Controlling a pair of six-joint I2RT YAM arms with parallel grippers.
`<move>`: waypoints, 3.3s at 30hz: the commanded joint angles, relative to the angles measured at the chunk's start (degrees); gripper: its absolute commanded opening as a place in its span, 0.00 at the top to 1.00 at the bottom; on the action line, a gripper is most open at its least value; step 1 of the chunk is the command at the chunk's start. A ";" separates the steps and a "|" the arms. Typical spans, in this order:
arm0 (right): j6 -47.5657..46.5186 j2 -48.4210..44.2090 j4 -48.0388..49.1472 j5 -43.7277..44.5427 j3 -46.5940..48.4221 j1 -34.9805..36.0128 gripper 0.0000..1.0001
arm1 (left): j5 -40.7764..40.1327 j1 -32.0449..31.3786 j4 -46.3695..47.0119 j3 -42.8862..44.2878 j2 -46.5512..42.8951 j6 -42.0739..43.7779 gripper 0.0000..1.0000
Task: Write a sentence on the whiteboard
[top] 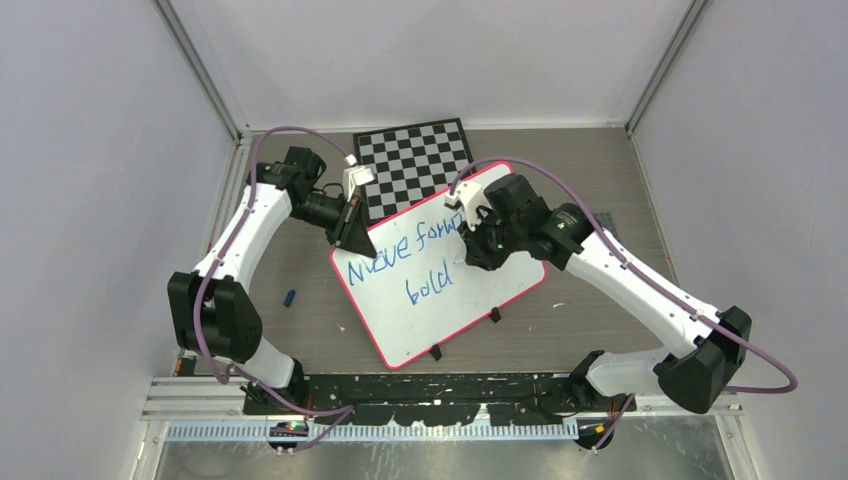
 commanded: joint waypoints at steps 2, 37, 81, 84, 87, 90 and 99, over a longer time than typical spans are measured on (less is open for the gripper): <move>-0.50 1.11 2.85 1.20 2.49 -0.23 1.00 | -4.56 -0.04 2.64 -0.56 -1.46 3.81 1.00; -2.98 -1.55 -1.60 1.44 1.81 -0.35 1.00 | -5.17 -0.84 3.26 -0.79 -1.37 3.52 1.00; -4.78 1.26 1.87 2.99 -2.56 -2.60 1.00 | -5.53 -1.01 3.73 -1.01 -1.04 3.35 1.00; -5.33 1.43 1.54 3.76 -1.30 -2.98 1.00 | -5.57 -1.05 3.76 -0.97 -1.06 3.31 1.00; -5.70 1.64 1.32 3.85 0.50 -3.82 1.00 | -5.64 -1.01 3.80 -0.95 -1.10 3.31 1.00; -5.74 1.88 1.30 3.60 1.86 -4.29 1.00 | -5.71 -1.03 3.75 -0.85 -1.10 3.30 1.00; -5.17 2.16 1.56 3.09 1.98 -4.42 1.00 | -5.80 -1.01 3.71 -0.82 -0.82 3.50 1.00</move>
